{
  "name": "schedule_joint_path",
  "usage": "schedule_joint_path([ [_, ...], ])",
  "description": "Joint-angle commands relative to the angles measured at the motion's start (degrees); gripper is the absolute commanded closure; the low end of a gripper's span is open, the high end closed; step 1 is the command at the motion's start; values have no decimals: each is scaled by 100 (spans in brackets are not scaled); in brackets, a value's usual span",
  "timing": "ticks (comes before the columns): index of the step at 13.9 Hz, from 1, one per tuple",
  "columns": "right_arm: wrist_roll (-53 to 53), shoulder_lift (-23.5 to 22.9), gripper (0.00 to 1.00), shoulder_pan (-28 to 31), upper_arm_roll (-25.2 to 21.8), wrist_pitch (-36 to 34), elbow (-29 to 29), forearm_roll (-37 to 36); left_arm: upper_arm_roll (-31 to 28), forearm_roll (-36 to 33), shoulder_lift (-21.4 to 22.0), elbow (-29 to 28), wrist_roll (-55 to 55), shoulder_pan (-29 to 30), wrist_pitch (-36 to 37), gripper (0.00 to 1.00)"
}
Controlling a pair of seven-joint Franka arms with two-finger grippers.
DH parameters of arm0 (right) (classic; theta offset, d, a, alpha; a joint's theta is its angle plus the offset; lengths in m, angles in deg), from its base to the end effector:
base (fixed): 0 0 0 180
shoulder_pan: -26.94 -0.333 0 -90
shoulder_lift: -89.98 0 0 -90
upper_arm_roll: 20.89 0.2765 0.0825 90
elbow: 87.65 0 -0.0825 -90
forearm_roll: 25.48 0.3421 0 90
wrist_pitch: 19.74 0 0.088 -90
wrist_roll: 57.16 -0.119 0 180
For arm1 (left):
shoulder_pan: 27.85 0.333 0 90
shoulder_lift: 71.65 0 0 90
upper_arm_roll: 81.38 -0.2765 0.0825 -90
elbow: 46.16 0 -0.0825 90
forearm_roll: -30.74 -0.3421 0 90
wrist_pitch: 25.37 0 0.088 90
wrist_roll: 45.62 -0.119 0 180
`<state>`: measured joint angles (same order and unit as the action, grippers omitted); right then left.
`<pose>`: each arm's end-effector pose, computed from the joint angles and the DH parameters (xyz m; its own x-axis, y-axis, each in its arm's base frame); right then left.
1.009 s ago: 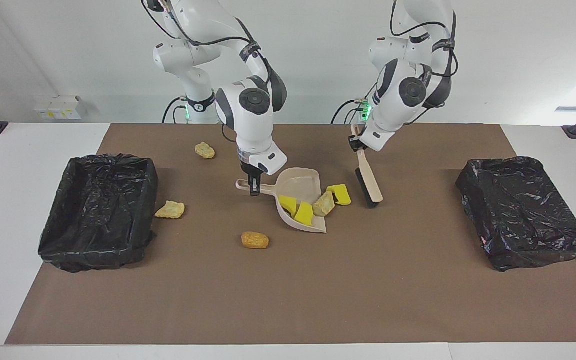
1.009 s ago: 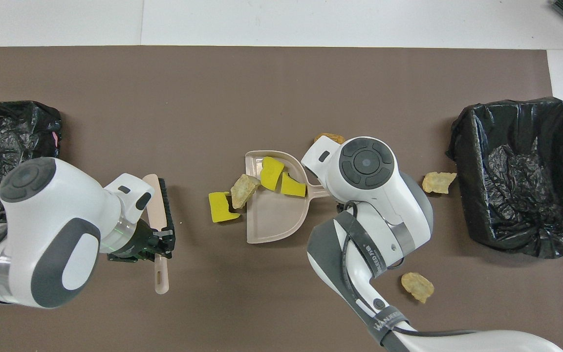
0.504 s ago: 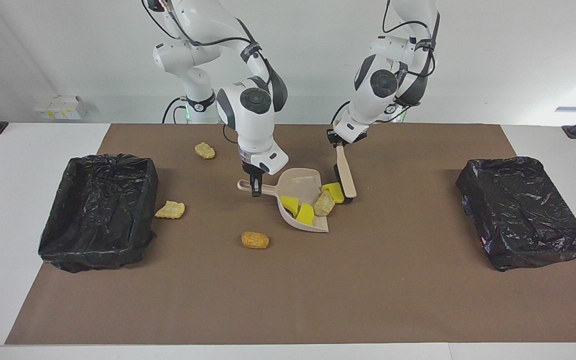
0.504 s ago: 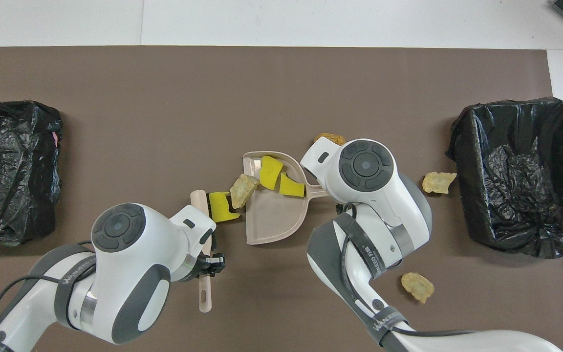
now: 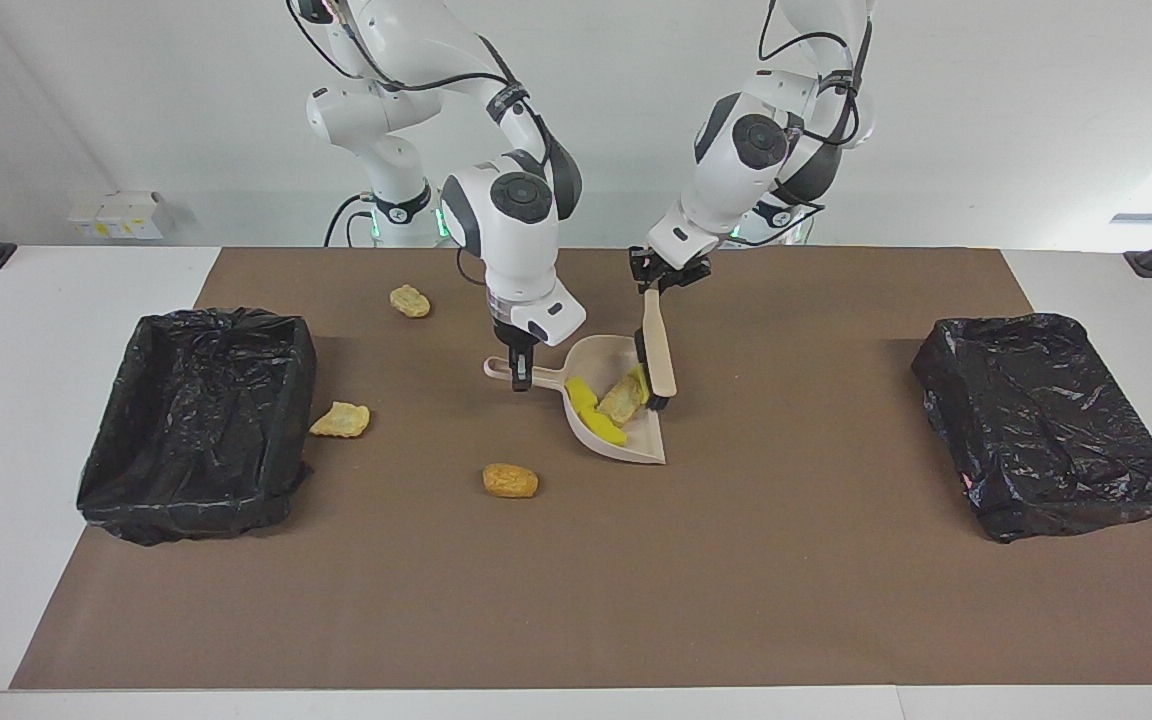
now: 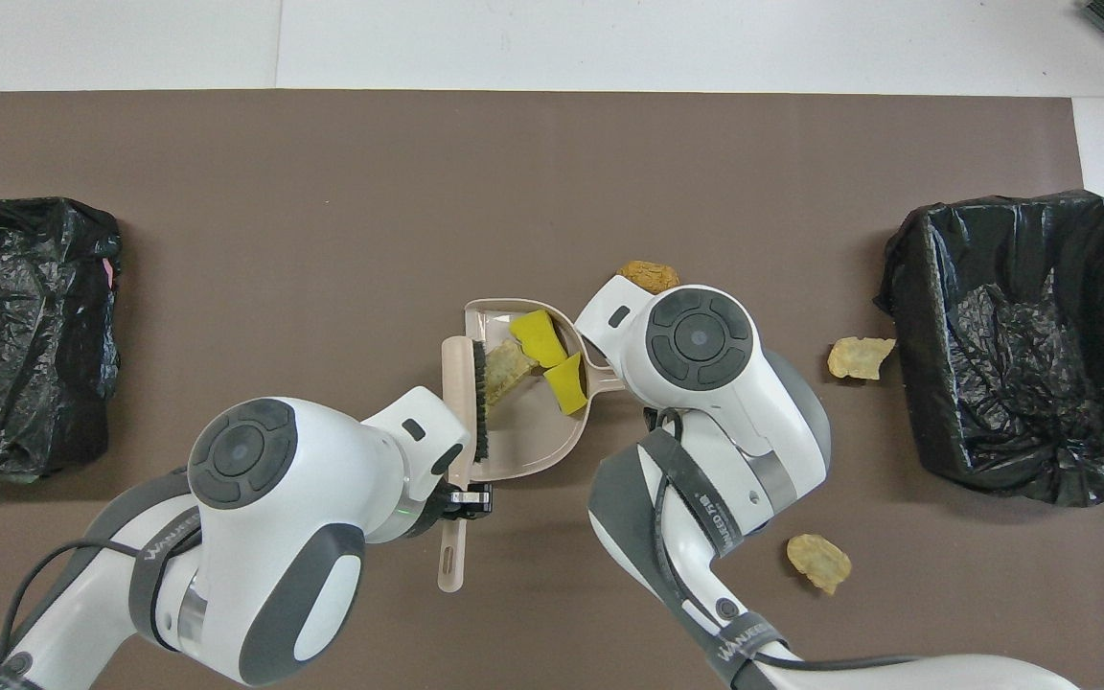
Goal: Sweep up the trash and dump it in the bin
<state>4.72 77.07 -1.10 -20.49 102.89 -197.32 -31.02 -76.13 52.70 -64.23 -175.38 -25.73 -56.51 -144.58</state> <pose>0.4976 0.2636 0.3507 -0.0561 0.9959 -0.0709 0.9976 0.0588 0.0366 0.3732 -0.2787 0.3881 0.9823 -0.0701 -0.1736 -0.0222 -0.9644 0.2634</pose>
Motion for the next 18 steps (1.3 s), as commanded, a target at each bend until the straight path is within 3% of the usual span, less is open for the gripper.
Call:
schedule_joint_path([
  [1, -88, 52, 100, 79, 38, 156, -133, 53, 19, 19, -30, 73, -169, 237, 161, 100],
  [7, -97, 69, 100, 106, 38, 165, -195, 53, 10, -8, -65, 126, -64, 308, 214, 100],
  [12, -35, 78, 100, 105, 30, 165, -204, 44, 2, -692, -100, -6, -11, 1248, 232, 100],
  [15, 18, 87, 100, 97, 29, 139, -212, 27, 19, -702, -126, -374, -134, 1162, 135, 100],
  [18, 9, 87, 100, 97, 38, 147, -221, 35, 28, -702, -100, -542, -38, 653, 74, 100],
])
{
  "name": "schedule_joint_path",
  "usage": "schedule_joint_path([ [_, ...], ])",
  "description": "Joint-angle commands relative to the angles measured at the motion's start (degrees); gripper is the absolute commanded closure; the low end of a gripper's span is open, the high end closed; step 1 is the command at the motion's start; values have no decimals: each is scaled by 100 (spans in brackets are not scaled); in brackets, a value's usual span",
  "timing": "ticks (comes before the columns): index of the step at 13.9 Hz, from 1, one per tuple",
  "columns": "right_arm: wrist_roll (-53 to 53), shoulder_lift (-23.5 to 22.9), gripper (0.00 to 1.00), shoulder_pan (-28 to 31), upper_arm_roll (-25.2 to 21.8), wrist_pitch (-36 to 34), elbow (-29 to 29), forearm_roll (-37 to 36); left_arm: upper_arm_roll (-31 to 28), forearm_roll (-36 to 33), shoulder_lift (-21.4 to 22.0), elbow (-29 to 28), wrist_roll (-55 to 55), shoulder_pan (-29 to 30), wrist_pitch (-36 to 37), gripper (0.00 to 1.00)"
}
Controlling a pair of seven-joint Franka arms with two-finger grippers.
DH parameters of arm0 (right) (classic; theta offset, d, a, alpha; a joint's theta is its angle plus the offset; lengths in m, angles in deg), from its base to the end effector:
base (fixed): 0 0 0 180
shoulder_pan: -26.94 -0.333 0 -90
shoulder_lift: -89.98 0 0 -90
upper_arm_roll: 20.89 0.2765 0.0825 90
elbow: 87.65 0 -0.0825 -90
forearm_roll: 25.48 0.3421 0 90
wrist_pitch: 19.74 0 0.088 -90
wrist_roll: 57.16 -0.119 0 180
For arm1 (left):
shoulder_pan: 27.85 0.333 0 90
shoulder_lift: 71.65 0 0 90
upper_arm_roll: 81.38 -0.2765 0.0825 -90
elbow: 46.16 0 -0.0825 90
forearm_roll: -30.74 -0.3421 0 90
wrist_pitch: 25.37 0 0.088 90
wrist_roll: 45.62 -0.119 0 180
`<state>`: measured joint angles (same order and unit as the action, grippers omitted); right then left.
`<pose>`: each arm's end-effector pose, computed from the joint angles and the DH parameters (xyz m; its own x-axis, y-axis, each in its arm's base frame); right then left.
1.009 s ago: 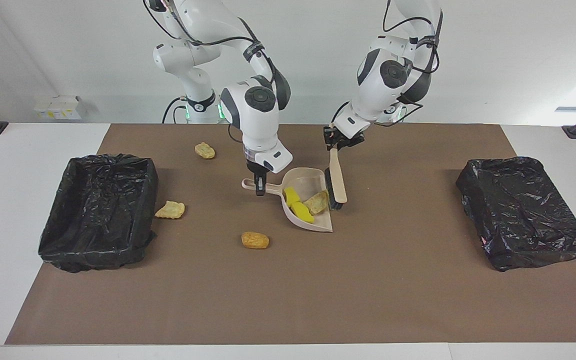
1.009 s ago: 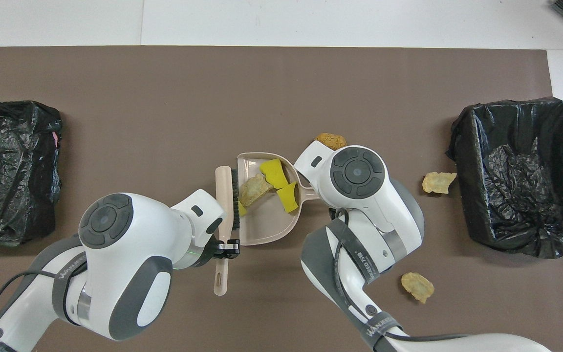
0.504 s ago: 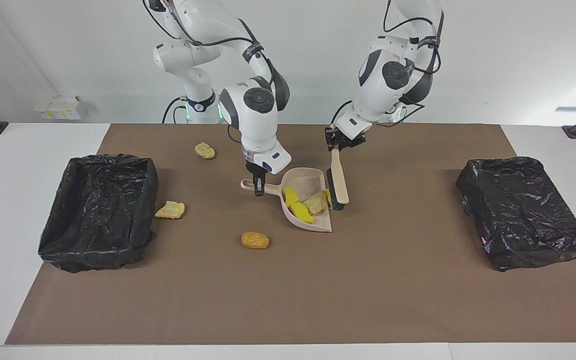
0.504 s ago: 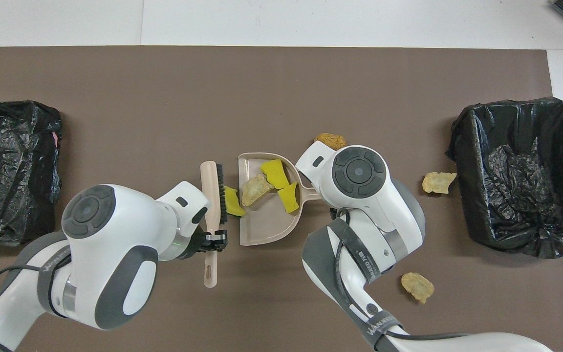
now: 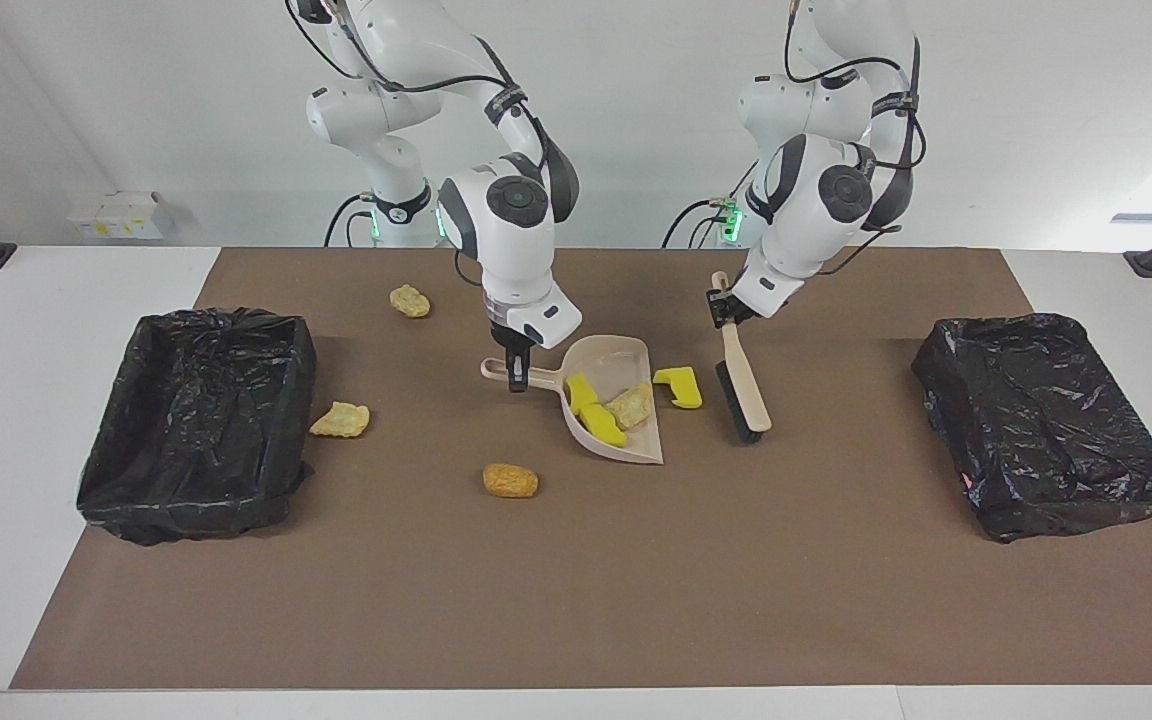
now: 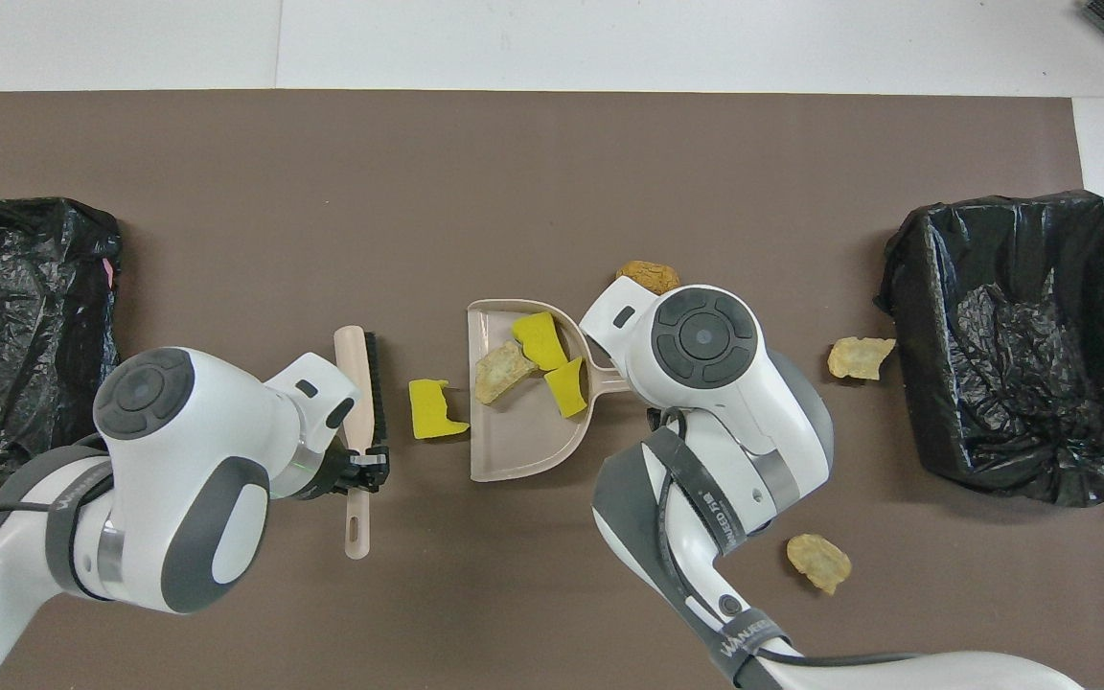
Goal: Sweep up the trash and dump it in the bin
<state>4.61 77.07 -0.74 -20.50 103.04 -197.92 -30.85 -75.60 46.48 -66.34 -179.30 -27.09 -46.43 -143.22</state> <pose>0.4973 0.2595 0.3465 -0.0469 0.9963 -0.0719 0.9984 0.0491 0.0285 0.3982 -0.1992 0.3404 0.9698 0.0315 -0.2420 0.0659 -0.9886 0.1353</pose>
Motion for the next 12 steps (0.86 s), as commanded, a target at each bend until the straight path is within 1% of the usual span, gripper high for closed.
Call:
schedule_joint_path([
  [1, 11, 96, 100, 60, 31, 140, -178, 18, -16, -72, 119, -150, 134, -505, -54, 100],
  [2, -7, 96, 100, 60, 31, 149, -196, 18, -16, -63, 137, -150, 178, -741, -63, 100],
  [8, 28, 104, 100, 121, 31, 158, -257, 18, -7, 226, 172, -62, 818, -1533, -168, 100],
  [10, 98, 157, 100, 236, 31, 254, -389, 18, -7, 341, 137, 34, 1012, -1666, -177, 100],
  [12, 142, 227, 100, 254, 31, 543, -617, 18, -16, 350, 111, 96, 1127, -1632, -151, 100],
])
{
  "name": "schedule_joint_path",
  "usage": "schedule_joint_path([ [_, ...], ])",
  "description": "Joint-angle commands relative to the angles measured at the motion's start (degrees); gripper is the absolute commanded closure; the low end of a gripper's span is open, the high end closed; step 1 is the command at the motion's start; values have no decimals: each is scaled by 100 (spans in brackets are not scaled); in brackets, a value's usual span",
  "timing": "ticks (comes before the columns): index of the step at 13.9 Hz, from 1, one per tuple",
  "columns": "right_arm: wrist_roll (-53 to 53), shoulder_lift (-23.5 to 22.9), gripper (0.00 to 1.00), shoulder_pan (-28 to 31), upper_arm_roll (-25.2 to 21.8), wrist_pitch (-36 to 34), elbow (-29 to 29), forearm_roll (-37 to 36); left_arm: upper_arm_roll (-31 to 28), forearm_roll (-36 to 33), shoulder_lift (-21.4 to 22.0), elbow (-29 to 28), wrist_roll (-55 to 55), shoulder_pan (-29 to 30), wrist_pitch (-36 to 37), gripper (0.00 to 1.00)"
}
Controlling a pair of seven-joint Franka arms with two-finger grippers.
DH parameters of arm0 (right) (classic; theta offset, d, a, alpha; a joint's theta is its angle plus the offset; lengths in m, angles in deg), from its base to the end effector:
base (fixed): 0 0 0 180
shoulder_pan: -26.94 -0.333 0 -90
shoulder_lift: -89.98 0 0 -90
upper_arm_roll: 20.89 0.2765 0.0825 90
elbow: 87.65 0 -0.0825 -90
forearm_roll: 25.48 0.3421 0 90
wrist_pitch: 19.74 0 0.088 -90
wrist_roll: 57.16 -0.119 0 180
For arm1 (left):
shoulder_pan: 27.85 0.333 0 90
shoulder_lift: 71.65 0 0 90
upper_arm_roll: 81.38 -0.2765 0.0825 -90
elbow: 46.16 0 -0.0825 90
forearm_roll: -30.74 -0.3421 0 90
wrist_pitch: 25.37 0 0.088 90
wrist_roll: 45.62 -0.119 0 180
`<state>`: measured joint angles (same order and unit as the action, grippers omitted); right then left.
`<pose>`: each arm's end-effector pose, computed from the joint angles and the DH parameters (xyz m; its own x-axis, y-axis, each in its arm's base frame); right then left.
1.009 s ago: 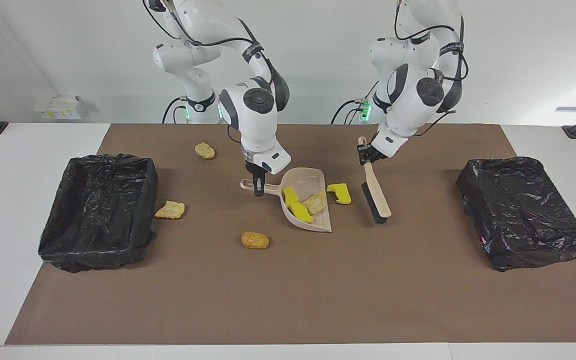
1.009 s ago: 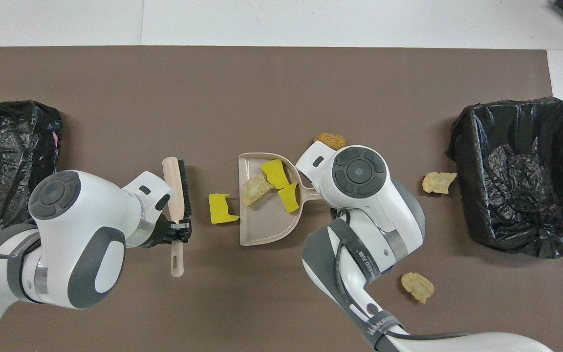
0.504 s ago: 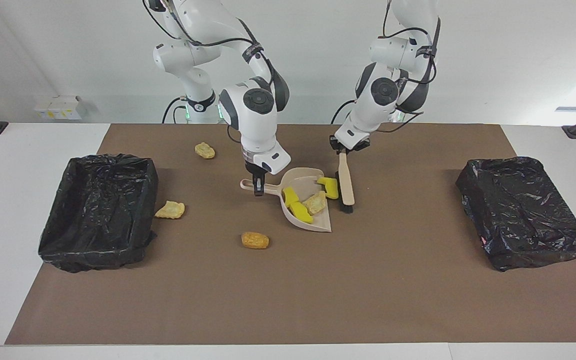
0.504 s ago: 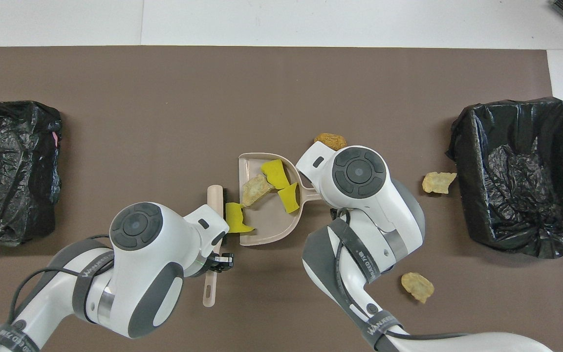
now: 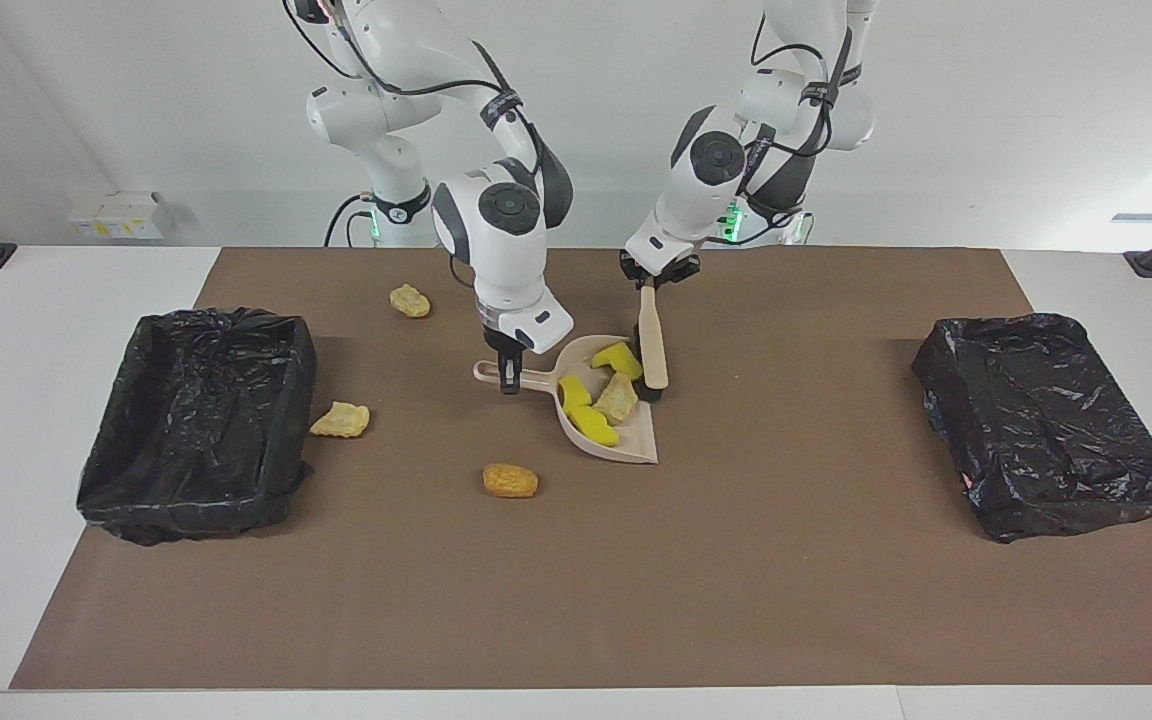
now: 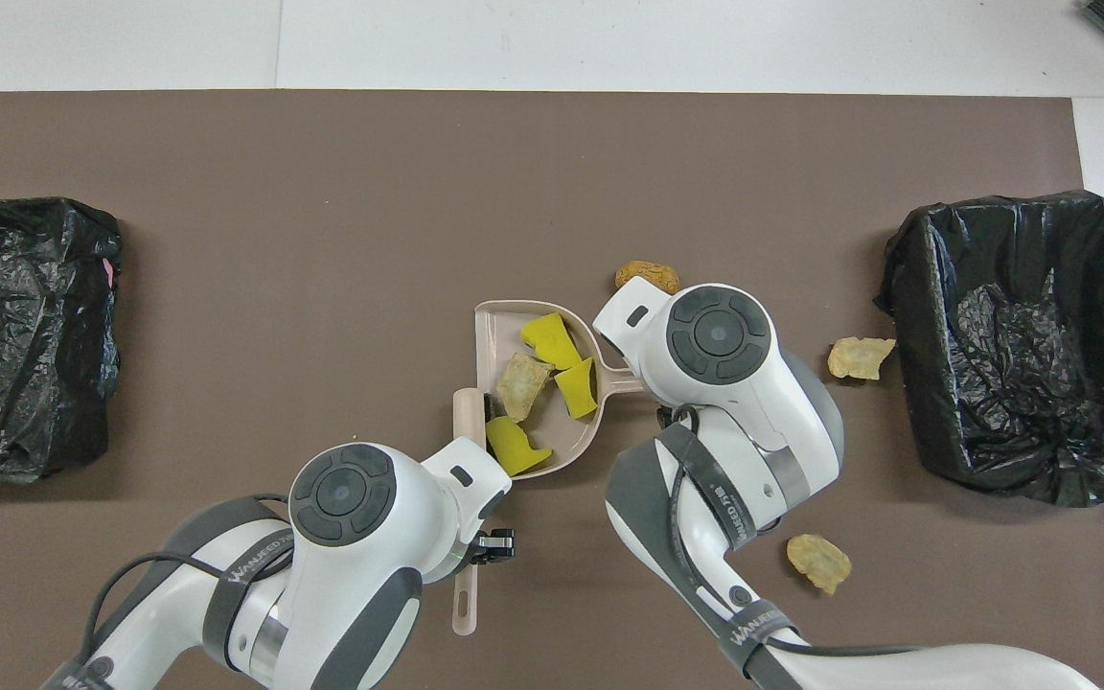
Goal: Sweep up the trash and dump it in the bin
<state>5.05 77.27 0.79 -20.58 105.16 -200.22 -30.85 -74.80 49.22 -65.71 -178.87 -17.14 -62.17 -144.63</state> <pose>0.4994 0.2435 0.3349 -0.0295 0.9971 -0.0706 0.9991 0.0315 0.0274 0.3279 -0.3094 0.3504 0.9674 -0.0549 -0.2472 -0.0200 -0.9897 0.1418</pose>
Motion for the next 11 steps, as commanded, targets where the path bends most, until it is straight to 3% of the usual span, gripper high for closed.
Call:
schedule_joint_path([
  [1, 99, 208, 100, 102, 47, 342, -397, 18, -104, 85, 39, 61, 167, -14, 42, 100],
  [11, 38, 146, 100, 93, 47, 500, -265, 45, -157, -29, 206, 1037, 598, 514, 1282, 100],
])
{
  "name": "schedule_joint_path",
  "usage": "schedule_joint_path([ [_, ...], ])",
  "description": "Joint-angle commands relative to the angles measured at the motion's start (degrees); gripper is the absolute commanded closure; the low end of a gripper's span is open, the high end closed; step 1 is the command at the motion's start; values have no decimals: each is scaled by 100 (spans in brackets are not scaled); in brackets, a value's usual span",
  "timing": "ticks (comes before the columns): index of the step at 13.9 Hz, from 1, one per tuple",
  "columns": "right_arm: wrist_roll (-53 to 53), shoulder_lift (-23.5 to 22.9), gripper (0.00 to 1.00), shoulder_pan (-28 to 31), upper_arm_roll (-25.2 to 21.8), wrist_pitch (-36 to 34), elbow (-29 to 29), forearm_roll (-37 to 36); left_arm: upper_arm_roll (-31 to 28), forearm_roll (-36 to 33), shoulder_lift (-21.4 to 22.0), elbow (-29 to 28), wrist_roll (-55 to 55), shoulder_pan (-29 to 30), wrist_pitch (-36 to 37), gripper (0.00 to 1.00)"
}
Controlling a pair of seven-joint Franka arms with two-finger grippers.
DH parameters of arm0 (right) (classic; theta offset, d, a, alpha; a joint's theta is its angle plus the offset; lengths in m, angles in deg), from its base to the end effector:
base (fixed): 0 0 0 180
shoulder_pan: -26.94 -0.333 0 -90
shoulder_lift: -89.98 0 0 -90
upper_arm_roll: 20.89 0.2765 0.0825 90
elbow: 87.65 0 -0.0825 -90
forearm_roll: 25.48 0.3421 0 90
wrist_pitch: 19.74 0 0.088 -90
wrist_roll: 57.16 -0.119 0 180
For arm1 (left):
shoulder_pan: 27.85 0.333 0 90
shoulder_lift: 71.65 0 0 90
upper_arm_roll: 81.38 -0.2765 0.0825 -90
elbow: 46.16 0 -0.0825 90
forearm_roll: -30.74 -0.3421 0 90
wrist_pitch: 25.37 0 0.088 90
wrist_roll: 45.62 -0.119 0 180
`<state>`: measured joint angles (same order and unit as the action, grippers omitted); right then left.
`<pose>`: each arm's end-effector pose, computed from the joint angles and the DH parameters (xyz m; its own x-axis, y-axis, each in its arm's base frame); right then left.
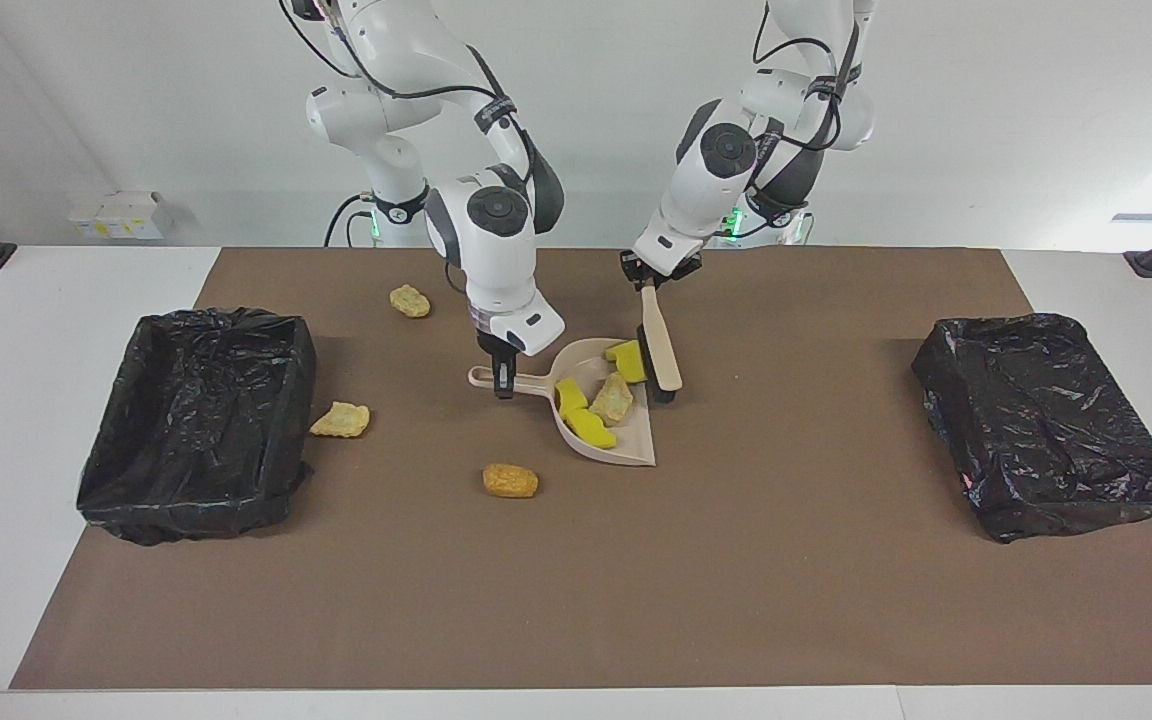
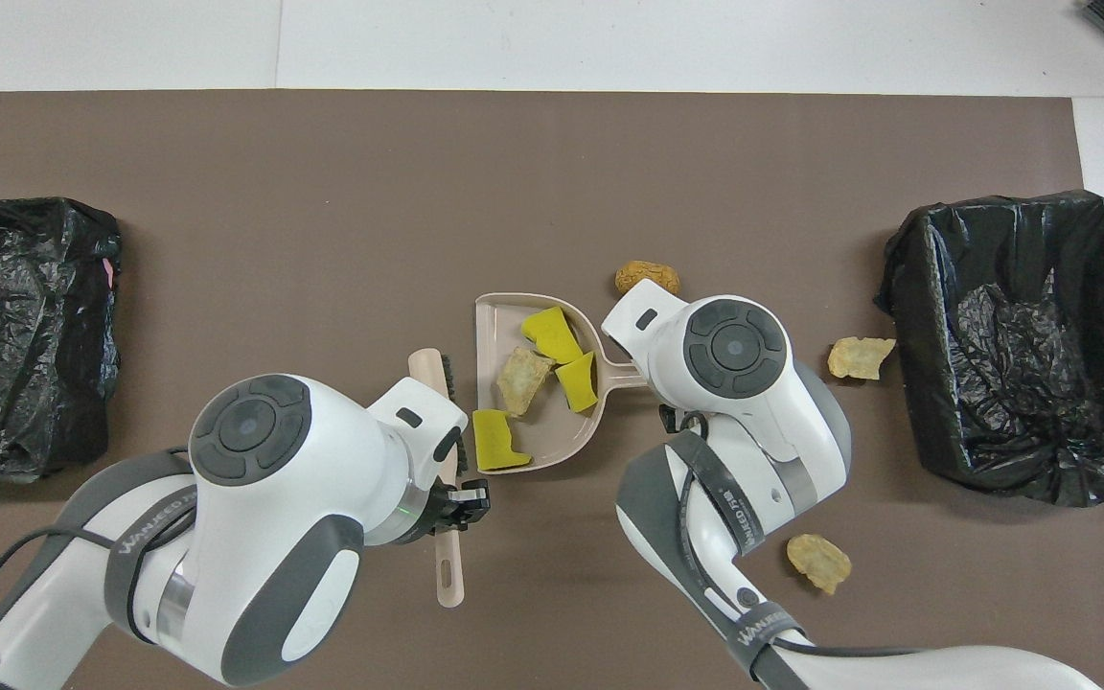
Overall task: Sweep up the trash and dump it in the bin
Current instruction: 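Carry the loaded dustpan with the right gripper over the bin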
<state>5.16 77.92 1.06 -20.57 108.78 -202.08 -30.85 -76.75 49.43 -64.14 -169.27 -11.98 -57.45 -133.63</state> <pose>0.4994 0.2417 0.3334 -0.0295 0.9983 -0.0501 0.9974 0.0327 0.0639 0.3678 -0.2841 0.4188 0.9580 0.0881 -0.2727 0.1338 -0.9790 0.1535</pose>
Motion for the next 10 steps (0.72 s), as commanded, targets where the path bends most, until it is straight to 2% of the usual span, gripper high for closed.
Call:
schedule_joint_path([
  [1, 9, 89, 100, 65, 46, 138, -79, 45, 37, -50, 58, 77, 73, 41, 182, 100],
  [3, 87, 98, 100, 170, 46, 138, -1, 280, 37, -94, 58, 77, 65, 199, 356, 100],
  [5, 464, 124, 100, 337, 38, 112, 79, 957, 2, -435, 215, 139, -6, 234, 506, 100],
  [10, 1098, 362, 100, 943, 38, -107, 298, 1074, 2, -789, 444, 306, -322, 700, 1455, 100],
])
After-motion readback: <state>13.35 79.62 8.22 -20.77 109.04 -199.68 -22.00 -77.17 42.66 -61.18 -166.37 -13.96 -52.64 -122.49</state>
